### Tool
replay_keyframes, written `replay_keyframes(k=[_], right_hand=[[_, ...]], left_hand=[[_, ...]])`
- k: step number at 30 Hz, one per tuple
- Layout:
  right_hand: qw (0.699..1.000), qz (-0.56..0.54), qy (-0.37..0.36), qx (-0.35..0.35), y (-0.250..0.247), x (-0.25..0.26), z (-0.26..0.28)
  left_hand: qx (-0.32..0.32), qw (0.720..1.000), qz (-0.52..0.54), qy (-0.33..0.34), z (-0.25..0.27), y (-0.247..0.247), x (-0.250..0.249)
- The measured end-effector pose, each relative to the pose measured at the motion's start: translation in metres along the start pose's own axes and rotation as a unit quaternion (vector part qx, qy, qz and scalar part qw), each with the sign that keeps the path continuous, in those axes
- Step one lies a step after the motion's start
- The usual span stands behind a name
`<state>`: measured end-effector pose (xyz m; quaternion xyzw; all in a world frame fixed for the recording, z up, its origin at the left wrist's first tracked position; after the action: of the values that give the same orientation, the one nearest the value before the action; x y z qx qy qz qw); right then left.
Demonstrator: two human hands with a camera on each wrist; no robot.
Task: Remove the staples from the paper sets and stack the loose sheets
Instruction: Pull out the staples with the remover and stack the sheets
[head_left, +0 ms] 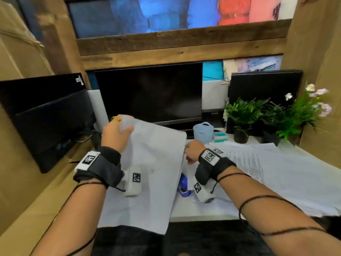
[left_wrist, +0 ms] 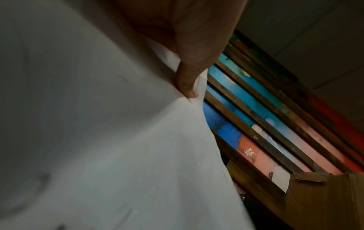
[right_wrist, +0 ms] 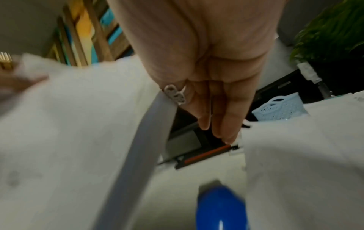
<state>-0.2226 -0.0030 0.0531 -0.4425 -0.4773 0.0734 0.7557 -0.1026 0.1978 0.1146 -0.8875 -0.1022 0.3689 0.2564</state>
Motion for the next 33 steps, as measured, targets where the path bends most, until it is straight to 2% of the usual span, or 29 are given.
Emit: replay_keyframes(k=[3, 5, 7, 9, 12, 16, 18, 20, 22, 25, 30, 33], right_hand=[[0.979, 0.18, -0.079, -0.044, 0.032, 0.015, 0.001], [0.966, 0.247, -0.07, 0.005, 0.048, 0.015, 0.002], [0.948, 0.309, -0.024, 0.077, 0.065, 0.008, 0.001], [0.938, 0.329, -0.008, 0.109, 0.079, 0.003, 0.0], [0.949, 0.292, -0.015, 0.117, 0.08, 0.002, 0.004], [0.974, 0.184, 0.035, 0.126, 0.06, -0.001, 0.004], [0.991, 0.102, 0.047, 0.069, 0.054, -0.011, -0.007], [0.992, -0.06, 0.114, 0.001, 0.048, -0.019, -0.018], [0.968, -0.213, 0.123, -0.053, 0.04, -0.024, -0.026], [0.906, -0.397, 0.074, -0.124, 0.024, -0.027, -0.023], [0.863, -0.486, -0.009, -0.135, -0.013, -0.025, 0.001], [0.82, -0.544, -0.068, -0.163, -0.031, -0.022, 0.025]], left_hand=[[0.019, 0.999, -0.017, -0.026, 0.012, 0.001, 0.02], [0.029, 0.999, -0.018, -0.033, 0.015, -0.001, 0.028], [0.03, 0.999, -0.022, -0.032, 0.02, -0.003, 0.033], [0.027, 0.999, -0.029, -0.036, 0.026, -0.003, 0.035], [0.027, 0.996, -0.057, -0.061, 0.039, 0.0, 0.033], [0.046, 0.994, -0.066, -0.07, 0.048, 0.01, 0.035], [0.051, 0.993, -0.064, -0.083, 0.052, 0.016, 0.035], [0.054, 0.993, -0.057, -0.087, 0.057, 0.024, 0.035], [0.05, 0.994, -0.041, -0.088, 0.06, 0.029, 0.034], [0.048, 0.996, -0.01, -0.069, 0.064, 0.035, 0.027], [0.07, 0.996, 0.054, 0.012, 0.07, 0.041, 0.001], [0.054, 0.998, 0.039, 0.009, 0.07, 0.045, -0.004]])
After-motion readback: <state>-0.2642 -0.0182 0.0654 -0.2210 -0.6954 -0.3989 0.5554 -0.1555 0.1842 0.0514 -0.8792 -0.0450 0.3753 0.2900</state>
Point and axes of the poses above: each hand's wrist, its own z-axis away from the middle knuckle, its own y-axis out of the palm, x = y × z, the point moved 1 cm from there along -z, towards the middle knuckle, and after that the axes turned 4 degrees about y, right-handed, at the moved point
